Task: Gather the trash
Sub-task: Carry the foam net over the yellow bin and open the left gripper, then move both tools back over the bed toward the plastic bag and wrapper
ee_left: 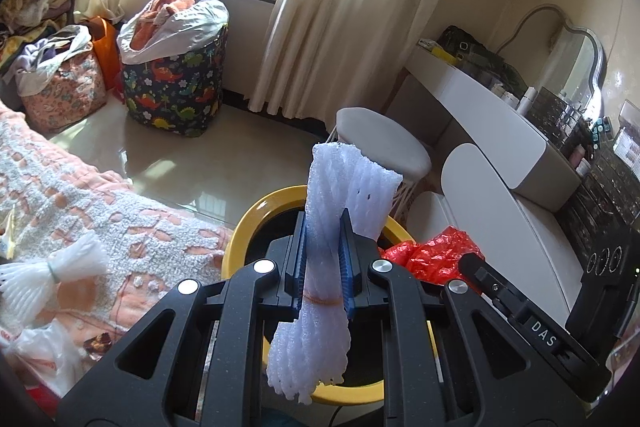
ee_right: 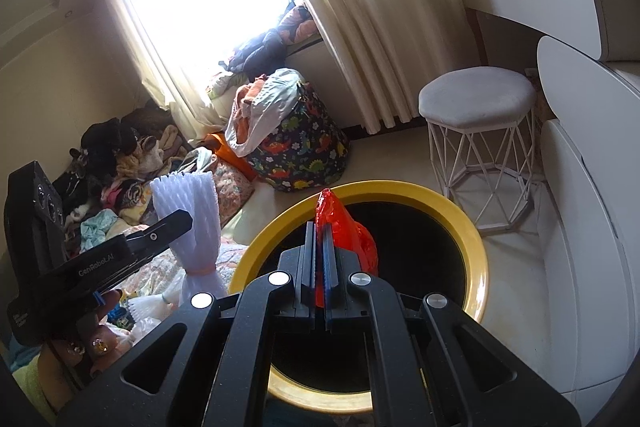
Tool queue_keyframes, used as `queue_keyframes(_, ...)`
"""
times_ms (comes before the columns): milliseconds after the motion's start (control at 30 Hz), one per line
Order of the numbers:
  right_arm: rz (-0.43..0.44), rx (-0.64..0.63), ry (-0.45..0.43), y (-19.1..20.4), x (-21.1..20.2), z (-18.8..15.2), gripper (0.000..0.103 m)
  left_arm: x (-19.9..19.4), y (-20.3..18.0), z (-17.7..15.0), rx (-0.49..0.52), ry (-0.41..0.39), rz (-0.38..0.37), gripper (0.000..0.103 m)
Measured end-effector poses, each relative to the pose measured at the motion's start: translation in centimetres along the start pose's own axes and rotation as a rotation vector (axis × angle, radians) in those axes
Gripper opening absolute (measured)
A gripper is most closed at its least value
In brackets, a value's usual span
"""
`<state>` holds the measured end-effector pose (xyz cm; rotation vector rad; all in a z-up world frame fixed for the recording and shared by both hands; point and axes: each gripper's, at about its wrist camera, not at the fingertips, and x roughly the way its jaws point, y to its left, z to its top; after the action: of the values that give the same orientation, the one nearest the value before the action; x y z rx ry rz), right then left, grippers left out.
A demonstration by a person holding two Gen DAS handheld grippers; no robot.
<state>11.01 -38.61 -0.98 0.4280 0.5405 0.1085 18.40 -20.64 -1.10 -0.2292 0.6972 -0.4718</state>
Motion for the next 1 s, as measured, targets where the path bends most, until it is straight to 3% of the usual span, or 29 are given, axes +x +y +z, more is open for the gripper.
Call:
queue_keyframes(167, -0.013, 0.011, 0.006, -0.8, 0.2, -0.1, 0.004, 1.3, -0.6, -0.1, -0.006, 0.008, -0.015, 0.012)
queue_keyframes(200, -0.014, 0.009, 0.007, -0.9, 0.2, -0.1, 0.004, 1.4, -0.4, -0.1, -0.016, 0.006, -0.011, 0.027)
queue_keyframes(233, -0.022, 0.008, 0.009, -0.9, 0.3, -0.1, 0.014, 1.5, 0.0, -0.2, -0.034, 0.004, -0.001, 0.037)
queue_keyframes(267, -0.037, 0.009, 0.006, -0.9, 0.3, -0.1, 0.034, 1.4, 0.4, -0.3, -0.054, -0.002, 0.015, 0.061)
queue_keyframes(300, -0.046, 0.013, -0.001, -0.9, 0.2, -0.1, 0.046, 1.2, 1.0, -0.4, -0.076, -0.008, 0.029, 0.07)
queue_keyframes(333, -0.044, 0.018, -0.012, -0.9, 0.1, -0.2, 0.056, 0.9, 1.5, -0.6, -0.095, -0.011, 0.029, 0.07)
queue_keyframes(433, -0.043, -0.009, -0.022, -0.4, 0.1, -0.2, 0.056, -0.3, 2.9, -1.1, -0.113, -0.024, 0.058, 0.084)
queue_keyframes(567, -0.019, -0.038, -0.018, 0.6, 0.4, -0.6, 0.063, -2.6, 4.2, -1.9, -0.114, -0.054, 0.099, 0.091)
queue_keyframes(1000, 0.109, -0.137, 0.031, 6.0, 1.0, -1.9, 0.071, -8.9, 7.8, -3.4, -0.085, -0.136, 0.207, 0.091)
